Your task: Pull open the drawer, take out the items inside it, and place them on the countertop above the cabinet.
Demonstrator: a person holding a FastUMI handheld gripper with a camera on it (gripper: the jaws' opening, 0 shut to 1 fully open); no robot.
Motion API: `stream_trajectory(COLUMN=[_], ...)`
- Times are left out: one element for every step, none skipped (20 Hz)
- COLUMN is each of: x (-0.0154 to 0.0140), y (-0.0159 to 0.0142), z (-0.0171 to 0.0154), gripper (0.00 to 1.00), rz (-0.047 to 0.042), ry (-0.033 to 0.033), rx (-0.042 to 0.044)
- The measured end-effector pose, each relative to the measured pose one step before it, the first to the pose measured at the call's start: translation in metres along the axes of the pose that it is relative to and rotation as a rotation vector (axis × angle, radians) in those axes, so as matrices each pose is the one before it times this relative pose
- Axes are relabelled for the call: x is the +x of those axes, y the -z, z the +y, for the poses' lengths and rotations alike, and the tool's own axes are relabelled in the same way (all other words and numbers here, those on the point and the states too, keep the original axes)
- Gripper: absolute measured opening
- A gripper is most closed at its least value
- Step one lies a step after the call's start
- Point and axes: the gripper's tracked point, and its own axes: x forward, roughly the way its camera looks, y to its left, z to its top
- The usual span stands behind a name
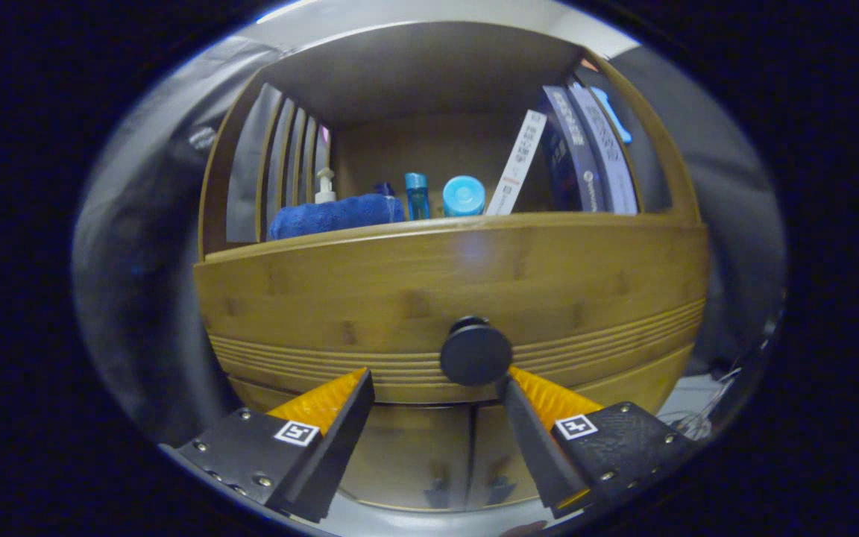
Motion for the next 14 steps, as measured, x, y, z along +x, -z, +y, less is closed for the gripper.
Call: stream_trajectory(x=[-0.01271, -0.01248, -0.01347, -0.01236, -0.01352, -0.0146, -0.01477, -0.01266, -0.01586, -0.01213, -0.0107, -0.00988, -0.00869, -0.00903], y=[-0.00389, -0.0089, -0.01481, -0.01447, -0.01427, -0.01642, -0.0154, -0.01265, -0.01096, -0.00951, -0.00759, -0.00629, -0.00674, -0.00786], z=[-0.00286, -0.00287, -0.00662, -0.00492, -0.00535, -0.00202, -0.00236, -0.00278, -0.00392, -0.00354, -0.00202, 0.00018, 0.002, 0.00052], gripper=[0.99, 0.99, 0.99, 0.99, 0.99, 0.99, 0.99, 0.99, 0.99, 0.99, 0.99, 0.99, 0.99, 0.99], rz=[0.00951, -0.00326, -0.0189, -0.02457, -0.02317, -0.03226, -0.02819, -0.01854, -0.01807, -0.01441, -0.00296, 0.00428, 0.00791, 0.00555], ry=[-0.00459, 0.00022, 0.00317, 0.0114, 0.00678, 0.00049, -0.00608, -0.00004, 0.01215, 0.0128, 0.00734, -0.0019, -0.00503, 0.00134], rx=[-0.01329, -0.00603, -0.00282, -0.00468, -0.00413, 0.00013, -0.0041, -0.00866, -0.01119, -0.01362, -0.01741, -0.0217, -0.01731, -0.0054])
